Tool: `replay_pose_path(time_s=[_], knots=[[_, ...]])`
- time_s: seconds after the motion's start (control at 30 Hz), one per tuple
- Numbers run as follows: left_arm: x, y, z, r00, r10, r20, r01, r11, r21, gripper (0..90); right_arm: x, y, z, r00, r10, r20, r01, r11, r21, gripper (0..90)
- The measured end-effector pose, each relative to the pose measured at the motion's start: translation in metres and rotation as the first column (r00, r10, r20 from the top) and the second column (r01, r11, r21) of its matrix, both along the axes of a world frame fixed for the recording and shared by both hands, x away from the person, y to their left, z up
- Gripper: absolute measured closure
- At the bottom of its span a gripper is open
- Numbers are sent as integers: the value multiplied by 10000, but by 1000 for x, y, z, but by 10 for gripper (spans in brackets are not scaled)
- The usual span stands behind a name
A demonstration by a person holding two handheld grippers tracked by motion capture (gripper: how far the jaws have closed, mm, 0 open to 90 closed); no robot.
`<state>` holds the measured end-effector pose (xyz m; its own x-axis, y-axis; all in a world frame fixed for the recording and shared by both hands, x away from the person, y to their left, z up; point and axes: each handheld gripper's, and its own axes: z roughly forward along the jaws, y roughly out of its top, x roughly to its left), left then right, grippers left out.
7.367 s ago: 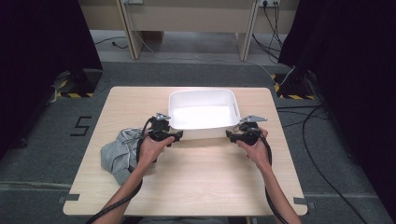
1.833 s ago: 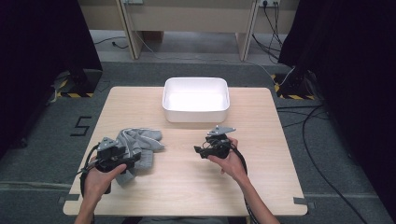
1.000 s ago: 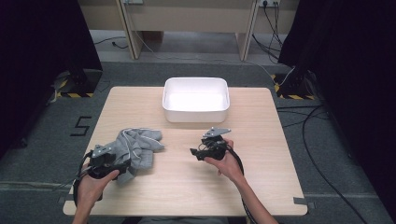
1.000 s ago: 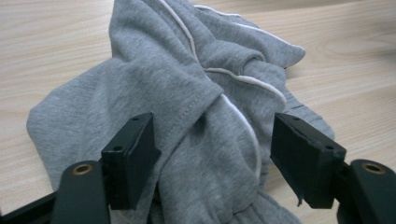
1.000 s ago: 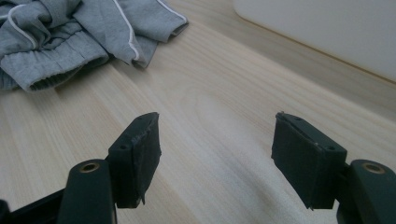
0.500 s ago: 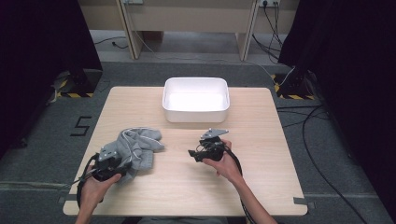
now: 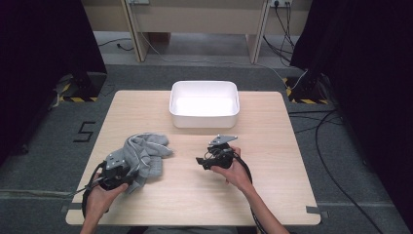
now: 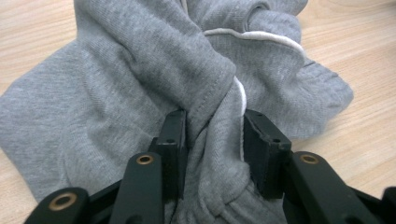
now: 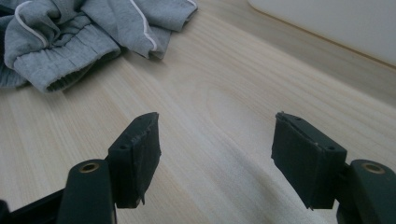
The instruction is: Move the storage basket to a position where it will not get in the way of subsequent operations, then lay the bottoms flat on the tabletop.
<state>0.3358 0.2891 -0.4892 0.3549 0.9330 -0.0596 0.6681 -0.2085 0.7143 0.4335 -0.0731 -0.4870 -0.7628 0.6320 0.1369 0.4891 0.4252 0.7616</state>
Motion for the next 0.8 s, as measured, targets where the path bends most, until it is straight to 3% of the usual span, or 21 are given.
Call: replay_pose_path(time_s=[0.57, 0.8], knots=[[-7, -24, 2, 9975, -692, -106, 691, 9976, -78, 604, -2, 4, 1, 9999, 104, 21, -104, 9999, -19, 329], [-9, -33, 2, 9960, -884, -112, 879, 9955, -353, 604, -6, 8, 4, 9994, 317, 105, -317, 9995, -62, 332]])
